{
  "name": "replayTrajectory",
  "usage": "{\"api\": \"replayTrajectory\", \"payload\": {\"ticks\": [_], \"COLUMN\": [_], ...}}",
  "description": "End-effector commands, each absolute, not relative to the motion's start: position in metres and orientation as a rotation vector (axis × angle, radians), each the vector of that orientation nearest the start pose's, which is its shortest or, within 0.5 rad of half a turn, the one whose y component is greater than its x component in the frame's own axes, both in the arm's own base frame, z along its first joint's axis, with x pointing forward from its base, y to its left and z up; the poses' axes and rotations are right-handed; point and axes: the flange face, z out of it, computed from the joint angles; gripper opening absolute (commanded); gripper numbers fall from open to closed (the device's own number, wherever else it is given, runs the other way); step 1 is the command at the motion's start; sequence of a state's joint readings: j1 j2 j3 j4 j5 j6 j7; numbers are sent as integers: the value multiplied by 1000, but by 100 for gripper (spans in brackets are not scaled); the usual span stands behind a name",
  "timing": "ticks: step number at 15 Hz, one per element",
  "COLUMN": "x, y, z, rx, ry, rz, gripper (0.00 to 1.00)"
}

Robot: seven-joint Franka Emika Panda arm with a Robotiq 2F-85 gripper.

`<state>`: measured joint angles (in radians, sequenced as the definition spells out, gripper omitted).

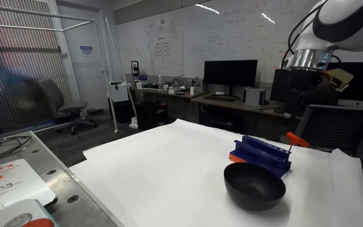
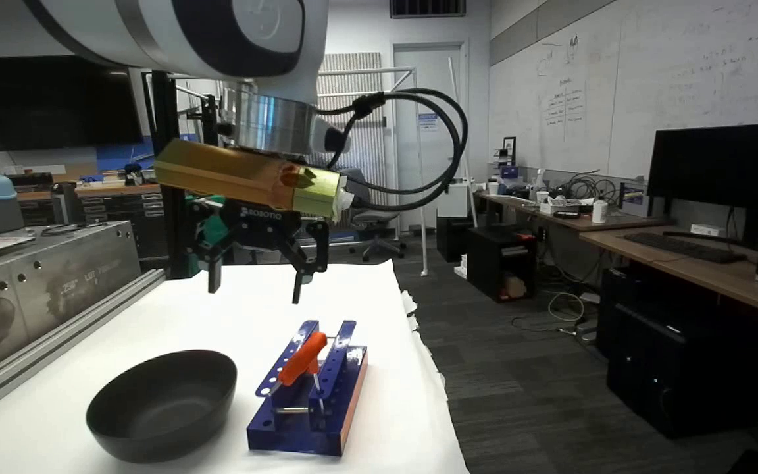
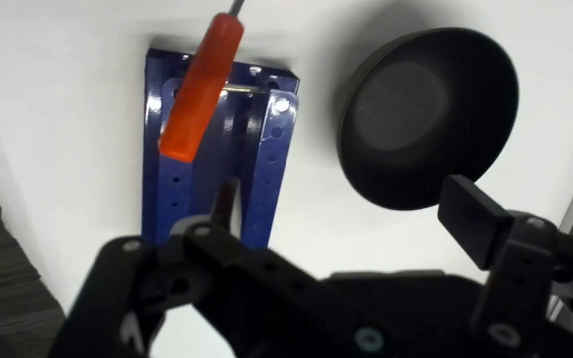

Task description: Place the wrench inside the black bowl

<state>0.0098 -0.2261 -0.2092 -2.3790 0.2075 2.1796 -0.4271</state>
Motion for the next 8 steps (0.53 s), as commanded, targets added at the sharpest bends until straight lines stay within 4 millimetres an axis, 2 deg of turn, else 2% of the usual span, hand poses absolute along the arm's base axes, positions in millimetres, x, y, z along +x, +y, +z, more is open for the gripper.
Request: {"api": "replayTrajectory", "payload": {"ticks": [1,5,8], "x": [481,488,489], "y": [-103,-122,-135], "z": [414,408,394], "rx": [-3011,-3057,-3063], "ry": [13,210,323], "rz": [-187,-131,-38], "gripper": [100,100,100]}}
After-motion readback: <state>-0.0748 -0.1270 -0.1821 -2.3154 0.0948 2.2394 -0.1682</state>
